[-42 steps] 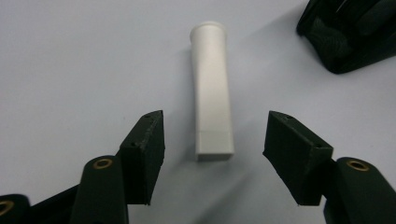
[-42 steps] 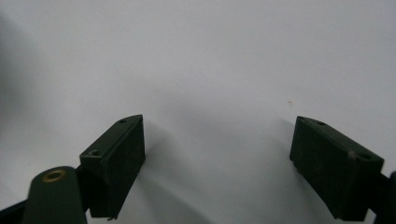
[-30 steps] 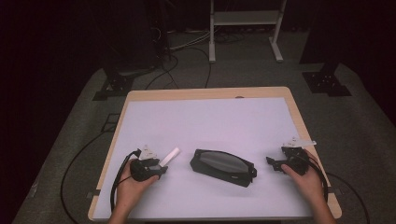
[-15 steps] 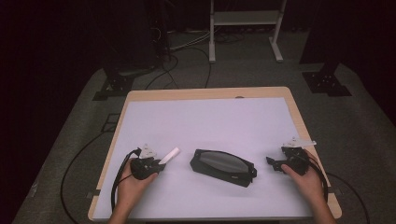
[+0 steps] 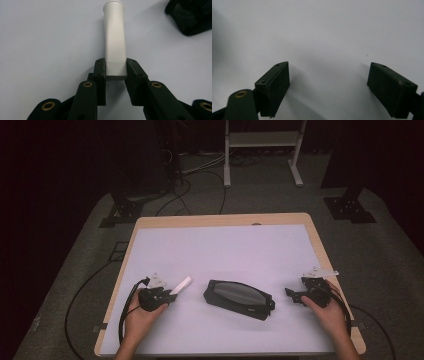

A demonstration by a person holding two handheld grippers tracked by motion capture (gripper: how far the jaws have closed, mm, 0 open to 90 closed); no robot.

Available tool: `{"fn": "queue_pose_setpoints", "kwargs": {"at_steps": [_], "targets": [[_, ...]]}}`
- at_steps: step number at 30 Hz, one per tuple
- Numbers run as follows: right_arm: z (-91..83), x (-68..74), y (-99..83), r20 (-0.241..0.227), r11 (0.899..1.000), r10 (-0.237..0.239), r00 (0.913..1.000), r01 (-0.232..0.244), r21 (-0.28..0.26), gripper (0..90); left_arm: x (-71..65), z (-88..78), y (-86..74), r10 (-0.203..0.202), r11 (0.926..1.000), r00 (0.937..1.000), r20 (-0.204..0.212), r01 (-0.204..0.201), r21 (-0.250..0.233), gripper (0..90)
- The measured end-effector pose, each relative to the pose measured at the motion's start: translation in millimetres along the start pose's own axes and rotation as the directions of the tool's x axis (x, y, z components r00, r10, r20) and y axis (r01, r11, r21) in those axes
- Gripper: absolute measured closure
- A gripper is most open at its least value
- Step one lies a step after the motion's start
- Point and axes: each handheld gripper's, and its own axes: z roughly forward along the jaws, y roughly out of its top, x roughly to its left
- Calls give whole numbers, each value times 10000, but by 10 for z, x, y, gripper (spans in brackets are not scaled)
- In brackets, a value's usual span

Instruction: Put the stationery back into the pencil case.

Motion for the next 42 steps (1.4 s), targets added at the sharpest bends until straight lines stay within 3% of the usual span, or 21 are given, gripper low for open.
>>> {"fn": "queue_pose_setpoints", "kwargs": {"at_steps": [14, 23, 42], "targets": [[0, 1, 0, -2, 10000, 14, 10000, -14, 7, 168, -90, -266, 118, 303, 9936, 9984, 469, -250, -1098, 714], [0, -1, 0, -2, 10000, 2, 10000, -2, 0, 168, -181, -330, 185, 720, 9885, 9938, 848, -598, -1391, 714], [-1, 1, 0, -3, 10000, 19, 10000, -19, 9, 168, -384, -436, 383, 1735, 9678, 9714, 1623, -1376, -2109, 713]]}}
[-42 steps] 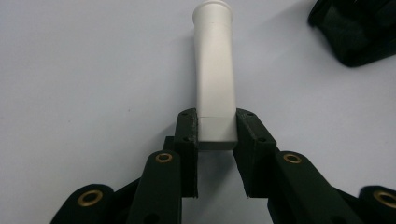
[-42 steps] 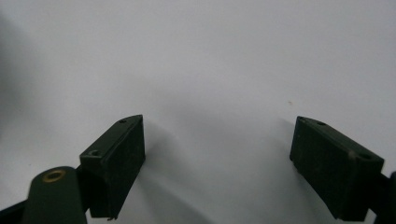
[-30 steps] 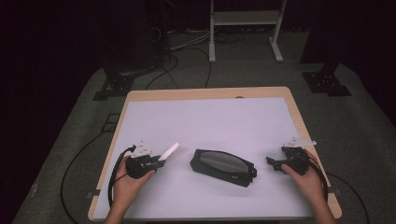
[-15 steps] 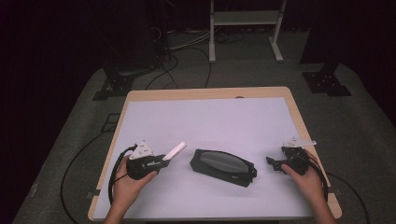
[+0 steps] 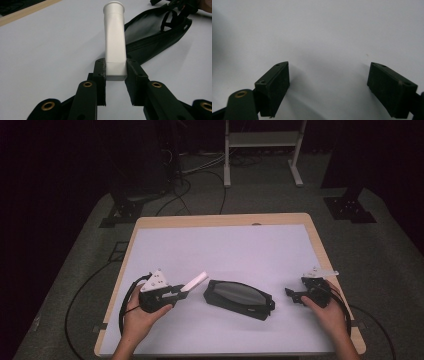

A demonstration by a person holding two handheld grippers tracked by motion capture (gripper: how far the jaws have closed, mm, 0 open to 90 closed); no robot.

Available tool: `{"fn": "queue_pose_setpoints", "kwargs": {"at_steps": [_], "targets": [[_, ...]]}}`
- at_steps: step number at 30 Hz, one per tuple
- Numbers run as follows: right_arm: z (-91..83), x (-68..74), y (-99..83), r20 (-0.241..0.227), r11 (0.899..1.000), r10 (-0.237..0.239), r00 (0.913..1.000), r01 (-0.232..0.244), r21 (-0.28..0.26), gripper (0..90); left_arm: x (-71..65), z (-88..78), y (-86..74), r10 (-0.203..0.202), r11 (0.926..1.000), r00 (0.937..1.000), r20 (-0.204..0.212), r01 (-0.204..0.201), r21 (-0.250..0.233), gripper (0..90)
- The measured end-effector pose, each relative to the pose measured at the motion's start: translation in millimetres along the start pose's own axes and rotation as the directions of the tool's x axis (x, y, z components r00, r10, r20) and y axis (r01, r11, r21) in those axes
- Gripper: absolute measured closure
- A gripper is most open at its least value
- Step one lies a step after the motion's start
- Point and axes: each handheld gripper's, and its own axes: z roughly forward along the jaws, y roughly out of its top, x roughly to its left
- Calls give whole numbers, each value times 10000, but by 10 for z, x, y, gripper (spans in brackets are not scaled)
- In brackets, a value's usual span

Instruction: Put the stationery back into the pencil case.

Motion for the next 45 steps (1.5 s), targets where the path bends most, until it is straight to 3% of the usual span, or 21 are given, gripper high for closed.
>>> {"fn": "queue_pose_setpoints", "kwargs": {"at_steps": [15, 25, 45], "targets": [[1, 0, 0, 3, 10000, -8, 10000, 8, -11, 168, -64, 37, 195, 697, 9975, 9939, 855, -687, -140, 713], [0, 0, 0, 3, 10000, -1, 10000, 1, -1, 168, -88, 156, 266, 961, 9952, 9839, 1510, -982, 64, 713], [0, 0, 0, 1, 10000, 1, 10000, -1, -5, 168, -176, 391, 414, 1308, 9890, 9649, 2277, -1431, 385, 712]]}}
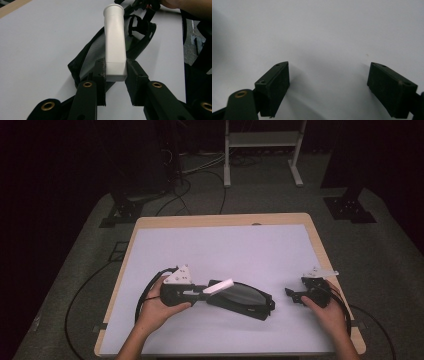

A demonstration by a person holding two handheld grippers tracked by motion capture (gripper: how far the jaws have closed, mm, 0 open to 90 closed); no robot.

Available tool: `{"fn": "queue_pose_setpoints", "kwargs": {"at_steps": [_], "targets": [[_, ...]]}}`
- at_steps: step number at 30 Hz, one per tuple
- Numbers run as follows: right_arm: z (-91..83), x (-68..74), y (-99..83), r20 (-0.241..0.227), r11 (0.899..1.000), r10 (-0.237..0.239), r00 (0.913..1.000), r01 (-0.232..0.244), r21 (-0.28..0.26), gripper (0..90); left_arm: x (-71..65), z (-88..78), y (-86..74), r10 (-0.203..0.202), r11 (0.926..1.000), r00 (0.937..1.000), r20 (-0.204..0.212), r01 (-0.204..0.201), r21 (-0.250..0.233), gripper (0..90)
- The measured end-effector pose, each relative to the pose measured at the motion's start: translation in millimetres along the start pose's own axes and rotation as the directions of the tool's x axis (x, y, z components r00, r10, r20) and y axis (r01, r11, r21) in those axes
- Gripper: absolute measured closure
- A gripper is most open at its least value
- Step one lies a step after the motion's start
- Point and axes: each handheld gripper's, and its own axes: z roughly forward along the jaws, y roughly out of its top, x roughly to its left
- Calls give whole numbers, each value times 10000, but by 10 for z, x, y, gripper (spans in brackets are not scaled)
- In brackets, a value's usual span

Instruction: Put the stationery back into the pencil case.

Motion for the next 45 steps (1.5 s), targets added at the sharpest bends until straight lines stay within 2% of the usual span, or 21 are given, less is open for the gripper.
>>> {"fn": "queue_pose_setpoints", "kwargs": {"at_steps": [14, 23, 38, 45], "targets": [[0, -1, 0, 1, 10000, -5, 10000, 5, 1, 168, 13, 134, 103, 117, 9997, 9993, 367, -124, 196, 711], [0, -1, 0, 0, 10000, -6, 10000, 6, 1, 168, 39, 197, 172, 177, 9997, 9981, 592, -186, 151, 711], [0, -1, 0, -6, 10000, 3, 10000, -3, -2, 168, 90, 362, 198, 129, 9995, 9965, 831, -153, 291, 711], [0, -1, 0, -7, 10000, 5, 10000, -5, -3, 168, 107, 415, 194, 106, 9993, 9966, 812, -135, 345, 710]]}}
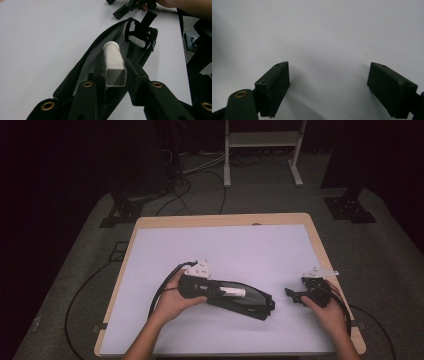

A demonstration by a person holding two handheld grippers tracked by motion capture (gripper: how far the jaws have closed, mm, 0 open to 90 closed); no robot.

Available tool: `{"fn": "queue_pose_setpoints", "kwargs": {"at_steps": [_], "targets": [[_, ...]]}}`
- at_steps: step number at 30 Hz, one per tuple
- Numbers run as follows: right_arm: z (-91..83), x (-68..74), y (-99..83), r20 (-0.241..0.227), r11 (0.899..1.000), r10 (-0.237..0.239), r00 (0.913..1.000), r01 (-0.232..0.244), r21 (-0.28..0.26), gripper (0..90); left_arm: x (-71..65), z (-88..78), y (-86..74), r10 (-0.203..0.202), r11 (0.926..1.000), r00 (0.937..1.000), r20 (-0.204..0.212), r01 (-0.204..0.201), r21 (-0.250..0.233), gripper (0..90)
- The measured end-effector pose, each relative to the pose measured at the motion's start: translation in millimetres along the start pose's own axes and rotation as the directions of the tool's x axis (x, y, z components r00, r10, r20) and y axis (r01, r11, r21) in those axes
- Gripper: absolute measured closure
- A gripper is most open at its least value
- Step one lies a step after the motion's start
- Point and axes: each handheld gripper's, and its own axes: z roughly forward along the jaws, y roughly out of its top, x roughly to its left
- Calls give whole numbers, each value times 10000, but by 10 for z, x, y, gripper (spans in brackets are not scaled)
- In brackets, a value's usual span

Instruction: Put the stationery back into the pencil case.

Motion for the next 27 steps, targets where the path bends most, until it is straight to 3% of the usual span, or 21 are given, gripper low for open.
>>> {"fn": "queue_pose_setpoints", "kwargs": {"at_steps": [10, 27], "targets": [[0, 0, 0, 0, 10000, -1, 10000, 1, 1, 168, 29, 55, -4, -47, 10000, 10000, -62, 47, -84, 703], [0, 0, 0, -2, 10000, 0, 10000, 0, 1, 168, 95, -185, -108, -313, 9991, 9976, -617, 294, -310, 670]]}}
